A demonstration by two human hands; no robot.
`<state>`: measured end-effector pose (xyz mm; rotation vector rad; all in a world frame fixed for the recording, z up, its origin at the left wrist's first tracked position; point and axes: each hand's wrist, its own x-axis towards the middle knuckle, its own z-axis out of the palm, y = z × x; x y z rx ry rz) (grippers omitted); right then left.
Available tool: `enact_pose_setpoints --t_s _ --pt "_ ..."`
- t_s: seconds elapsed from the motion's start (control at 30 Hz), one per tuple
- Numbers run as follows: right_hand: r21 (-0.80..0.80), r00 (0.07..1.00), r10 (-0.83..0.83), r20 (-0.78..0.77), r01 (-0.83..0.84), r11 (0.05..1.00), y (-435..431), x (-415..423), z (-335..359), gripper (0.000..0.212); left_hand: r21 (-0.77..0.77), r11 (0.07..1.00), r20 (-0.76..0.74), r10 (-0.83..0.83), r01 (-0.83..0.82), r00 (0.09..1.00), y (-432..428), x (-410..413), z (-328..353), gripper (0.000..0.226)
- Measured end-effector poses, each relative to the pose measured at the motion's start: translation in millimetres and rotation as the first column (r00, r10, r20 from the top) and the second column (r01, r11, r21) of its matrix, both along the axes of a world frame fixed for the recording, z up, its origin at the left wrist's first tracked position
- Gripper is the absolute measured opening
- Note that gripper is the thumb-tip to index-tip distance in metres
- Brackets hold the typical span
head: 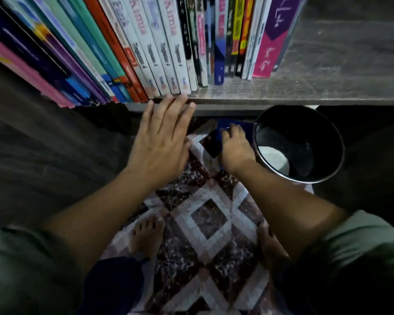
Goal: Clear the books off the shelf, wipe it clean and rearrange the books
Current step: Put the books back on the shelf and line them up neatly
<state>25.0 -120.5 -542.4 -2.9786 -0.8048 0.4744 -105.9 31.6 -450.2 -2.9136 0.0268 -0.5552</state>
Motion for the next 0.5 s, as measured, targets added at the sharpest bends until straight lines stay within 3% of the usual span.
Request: enact_pose_setpoints --t_s 0.17,0.3,0.43,0.5 --pt "-0.140 0.996 0.000 0.088 0.013 0.990 8 14 -19 0.078 -0.033 0.998 0.097 0.048 -0.045 0.994 2 2 -8 0.074" --pt "-0.380 0.985 0.140 0.104 -0.091 0.921 15 33 -18 0.073 -0.034 0.997 0.114 0.077 -0.073 0.991 5 8 -6 0.075" --pt "-0.446 0.984 0.165 0.061 -0.121 0.887 19 40 -24 0.068 -0.030 0.996 0.105 0.084 -0.082 0.991 -1 8 -15 0.075" --pt "-0.397 0.994 0.093 0.062 -0.061 0.916 20 37 -24 0.063 -0.032 0.996 0.112 0.087 -0.084 0.990 -1 8 -17 0.074"
